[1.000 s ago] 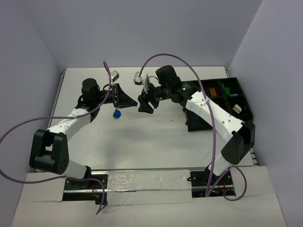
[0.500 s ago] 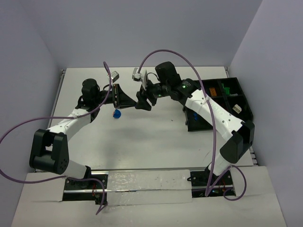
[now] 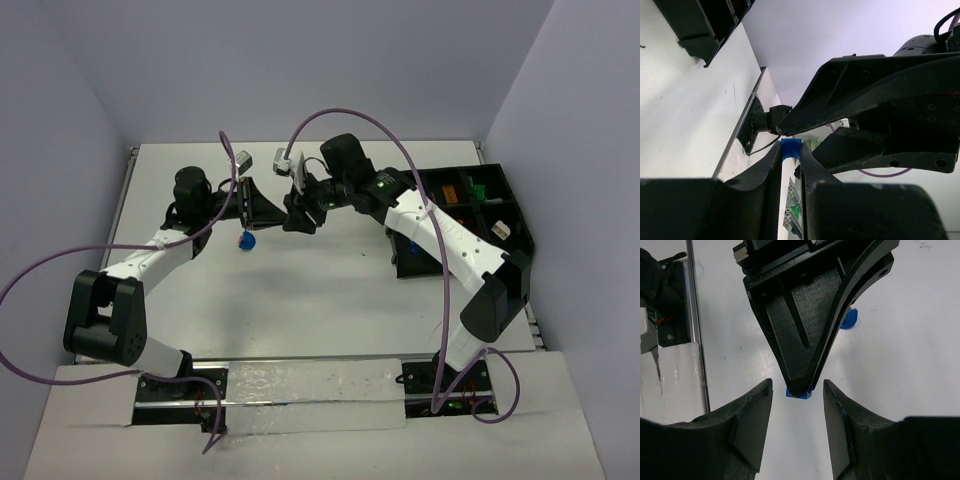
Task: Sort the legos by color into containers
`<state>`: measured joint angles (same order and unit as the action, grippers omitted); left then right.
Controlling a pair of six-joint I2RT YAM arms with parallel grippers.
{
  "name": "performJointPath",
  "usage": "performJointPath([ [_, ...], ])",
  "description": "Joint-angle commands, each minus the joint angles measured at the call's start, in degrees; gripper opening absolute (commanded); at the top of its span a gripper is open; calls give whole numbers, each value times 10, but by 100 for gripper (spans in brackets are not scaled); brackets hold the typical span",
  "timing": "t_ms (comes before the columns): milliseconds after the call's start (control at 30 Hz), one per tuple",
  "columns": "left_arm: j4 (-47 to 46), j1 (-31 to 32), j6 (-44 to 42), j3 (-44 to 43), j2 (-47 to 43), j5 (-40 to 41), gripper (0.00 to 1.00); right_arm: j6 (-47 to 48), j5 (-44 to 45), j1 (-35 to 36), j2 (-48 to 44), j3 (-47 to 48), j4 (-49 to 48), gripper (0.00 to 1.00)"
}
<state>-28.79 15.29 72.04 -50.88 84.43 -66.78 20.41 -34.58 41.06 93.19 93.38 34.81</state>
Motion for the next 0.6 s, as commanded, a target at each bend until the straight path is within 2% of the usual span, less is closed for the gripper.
performJointPath([
  [0,-58,2,31,2,2,-14,0,-2,16,8,2,11,-39,43],
  [167,-113,2,75,14,5,-19,0,3,25,10,0,1,-43,32],
  [233,-122,2,85,14,6,-20,1,5,27,10,-4,-6,-47,26],
  [333,-121,1,86,13,6,-25,7,9,31,10,-7,-13,-48,10],
  [400,-111,1,77,11,5,-24,30,11,43,10,-9,-17,-48,0],
  [500,-76,-3,52,7,1,-21,58,13,51,9,-17,-27,-48,0],
  [567,-46,-8,33,3,0,-18,66,15,54,9,-22,-36,-47,0],
])
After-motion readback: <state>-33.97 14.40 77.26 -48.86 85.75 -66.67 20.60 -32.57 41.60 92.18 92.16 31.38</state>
